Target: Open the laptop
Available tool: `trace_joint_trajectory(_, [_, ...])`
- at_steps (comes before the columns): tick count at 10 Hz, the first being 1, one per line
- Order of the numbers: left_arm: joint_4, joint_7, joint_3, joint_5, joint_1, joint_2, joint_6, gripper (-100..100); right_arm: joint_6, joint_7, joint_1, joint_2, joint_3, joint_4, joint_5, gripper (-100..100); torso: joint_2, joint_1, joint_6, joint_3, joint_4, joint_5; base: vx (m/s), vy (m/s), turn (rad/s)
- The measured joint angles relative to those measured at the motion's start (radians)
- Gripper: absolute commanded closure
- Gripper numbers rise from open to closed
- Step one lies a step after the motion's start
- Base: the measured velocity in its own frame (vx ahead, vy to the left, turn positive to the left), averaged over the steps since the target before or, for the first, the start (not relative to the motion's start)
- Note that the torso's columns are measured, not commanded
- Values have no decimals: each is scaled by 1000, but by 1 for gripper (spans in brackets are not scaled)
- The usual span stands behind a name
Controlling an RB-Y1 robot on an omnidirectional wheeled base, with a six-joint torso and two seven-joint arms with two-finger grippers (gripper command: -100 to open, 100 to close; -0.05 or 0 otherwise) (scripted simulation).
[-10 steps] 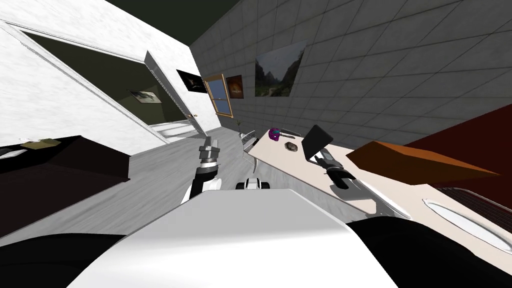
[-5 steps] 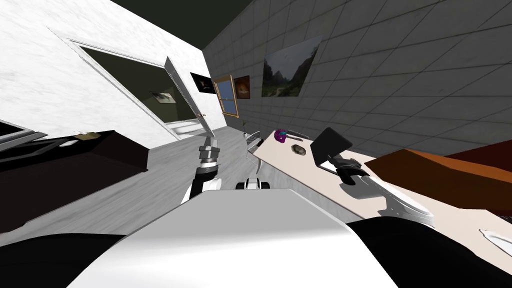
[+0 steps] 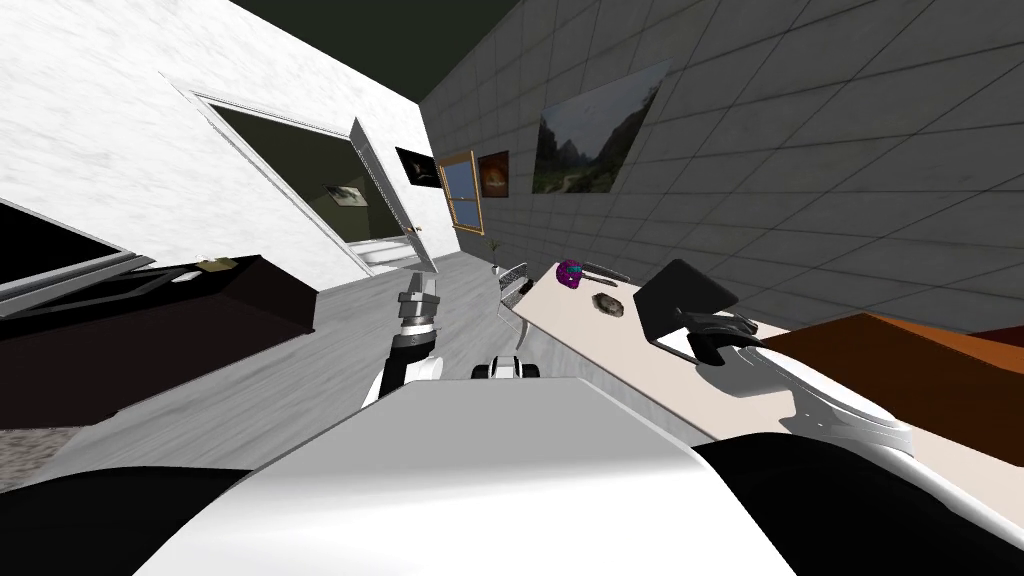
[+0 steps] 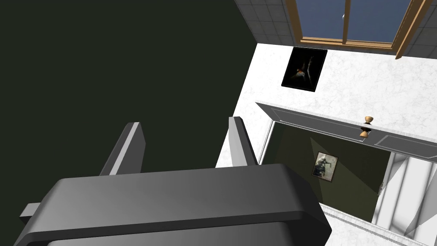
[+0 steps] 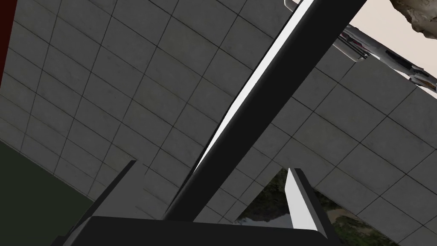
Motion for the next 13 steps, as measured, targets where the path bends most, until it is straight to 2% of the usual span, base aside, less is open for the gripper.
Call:
trace_joint_trajectory(1, [0,0,0,0,0,0,0,0,0,0,0,0,0,0,0,100,0,0,0,0,0,0,0,0,0])
trace_joint_trajectory(2, [0,0,0,0,0,0,0,0,0,0,0,0,0,0,0,100,0,0,0,0,0,0,-51,-58,-9])
trace_joint_trajectory(11, [0,0,0,0,0,0,0,0,-50,-130,-65,-13,-12,40,-223,100,-1,-6,2,0,-1,-4,-80,-71,6])
trace_joint_trajectory(12, [0,0,0,0,0,0,0,0,-52,-134,-67,-13,-13,39,-226,100,-3,-3,2,-2,-2,-3,-89,-96,43])
trace_joint_trajectory(13, [0,0,0,0,0,0,0,0,-73,-151,-94,7,-9,64,-243,100,-1,-8,1,-1,-2,-4,-119,-118,51])
